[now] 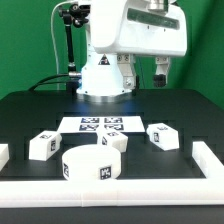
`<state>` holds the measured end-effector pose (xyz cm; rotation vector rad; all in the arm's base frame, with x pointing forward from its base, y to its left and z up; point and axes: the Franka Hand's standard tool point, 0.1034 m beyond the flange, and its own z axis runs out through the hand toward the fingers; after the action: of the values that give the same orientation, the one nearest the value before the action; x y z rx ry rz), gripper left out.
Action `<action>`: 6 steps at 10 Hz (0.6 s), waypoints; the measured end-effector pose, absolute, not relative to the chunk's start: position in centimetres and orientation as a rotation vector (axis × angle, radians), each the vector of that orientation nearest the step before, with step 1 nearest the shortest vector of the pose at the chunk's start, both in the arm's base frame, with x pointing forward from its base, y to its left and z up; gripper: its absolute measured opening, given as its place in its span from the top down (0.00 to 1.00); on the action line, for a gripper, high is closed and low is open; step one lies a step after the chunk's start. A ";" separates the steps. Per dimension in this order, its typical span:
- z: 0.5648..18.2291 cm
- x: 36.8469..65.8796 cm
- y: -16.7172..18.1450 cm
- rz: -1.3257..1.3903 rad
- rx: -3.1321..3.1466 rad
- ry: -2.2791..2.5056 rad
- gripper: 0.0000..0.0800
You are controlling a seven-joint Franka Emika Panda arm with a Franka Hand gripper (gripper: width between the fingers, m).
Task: Assemble stool
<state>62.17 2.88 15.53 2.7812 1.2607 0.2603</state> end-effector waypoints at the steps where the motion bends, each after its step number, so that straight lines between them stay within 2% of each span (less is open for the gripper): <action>1: 15.5 62.2 2.9 0.260 2.781 1.261 0.19; 5: 15.4 62.1 2.8 0.256 2.781 1.263 0.19; 6: 14.8 61.8 1.7 0.254 2.698 1.405 0.19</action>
Offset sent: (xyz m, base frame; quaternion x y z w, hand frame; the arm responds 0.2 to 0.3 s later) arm 0.0000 0.0000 0.0000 0.0000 0.0000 0.0000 1.0000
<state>61.79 1.67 14.83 2.6980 1.4049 0.2540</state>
